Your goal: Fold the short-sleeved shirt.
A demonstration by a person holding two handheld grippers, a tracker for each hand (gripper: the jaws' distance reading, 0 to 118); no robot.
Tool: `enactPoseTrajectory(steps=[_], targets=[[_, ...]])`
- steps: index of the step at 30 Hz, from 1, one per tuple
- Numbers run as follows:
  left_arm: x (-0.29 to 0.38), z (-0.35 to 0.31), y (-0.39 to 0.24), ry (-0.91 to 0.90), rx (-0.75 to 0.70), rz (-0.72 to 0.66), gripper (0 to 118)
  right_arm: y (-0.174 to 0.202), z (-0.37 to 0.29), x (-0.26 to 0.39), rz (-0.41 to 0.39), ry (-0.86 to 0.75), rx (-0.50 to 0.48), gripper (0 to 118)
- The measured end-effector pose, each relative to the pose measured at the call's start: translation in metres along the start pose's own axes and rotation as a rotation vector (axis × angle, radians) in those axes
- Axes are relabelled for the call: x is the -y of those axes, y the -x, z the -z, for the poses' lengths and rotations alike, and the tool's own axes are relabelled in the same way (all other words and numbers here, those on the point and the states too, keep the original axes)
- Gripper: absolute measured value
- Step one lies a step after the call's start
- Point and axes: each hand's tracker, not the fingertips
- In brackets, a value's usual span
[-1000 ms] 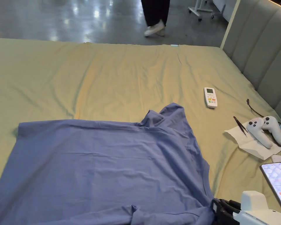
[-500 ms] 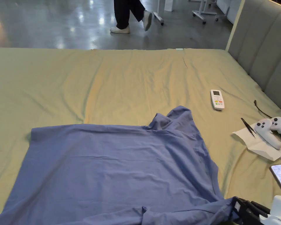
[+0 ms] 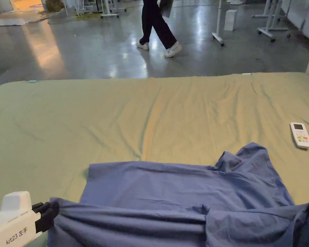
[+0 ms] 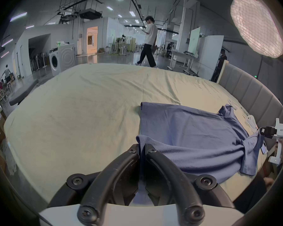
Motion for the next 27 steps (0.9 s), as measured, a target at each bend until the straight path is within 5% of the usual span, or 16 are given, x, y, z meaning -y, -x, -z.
enactPoseTrajectory(steps=[6,9,10,11,12,13,14,15,18,21,25,27], targets=[[-0.024,0.07,-0.011,0.092,-0.012,-0.047,6,-0.01,0.072,-0.02,0.03,0.119,0.07,3],[-0.017,0.049,-0.01,0.155,-0.033,-0.051,6,-0.006,0.08,-0.006,0.017,0.146,0.11,7],[-0.016,0.049,-0.01,0.176,-0.041,-0.048,8,-0.007,0.083,-0.003,0.005,0.161,0.113,22],[-0.016,0.058,-0.026,0.189,-0.051,-0.039,26,-0.007,0.08,-0.001,0.008,0.165,0.111,53],[-0.014,0.049,-0.04,0.176,-0.068,-0.02,51,-0.009,0.079,0.004,0.007,0.164,0.111,69],[-0.011,0.03,-0.052,0.143,-0.085,0.01,71,-0.009,0.068,0.005,0.005,0.147,0.11,70],[-0.009,0.01,-0.065,0.114,-0.079,0.021,76,-0.007,0.054,0.003,0.004,0.089,0.087,69],[-0.003,0.042,-0.028,0.074,-0.04,0.026,76,-0.005,0.04,0.001,0.001,0.056,0.071,69],[-0.001,-0.014,-0.007,-0.079,0.02,0.07,76,0.014,-0.018,-0.007,-0.063,-0.075,0.058,69],[-0.023,-0.107,-0.036,-0.251,0.011,0.158,76,0.035,-0.084,-0.01,-0.101,-0.223,0.121,70],[-0.004,-0.188,-0.144,-0.457,-0.016,0.241,76,0.071,-0.143,-0.002,-0.192,-0.422,0.072,70],[-0.013,-0.206,-0.135,-0.53,-0.037,0.269,75,0.086,-0.162,0.004,-0.246,-0.506,0.076,70]])
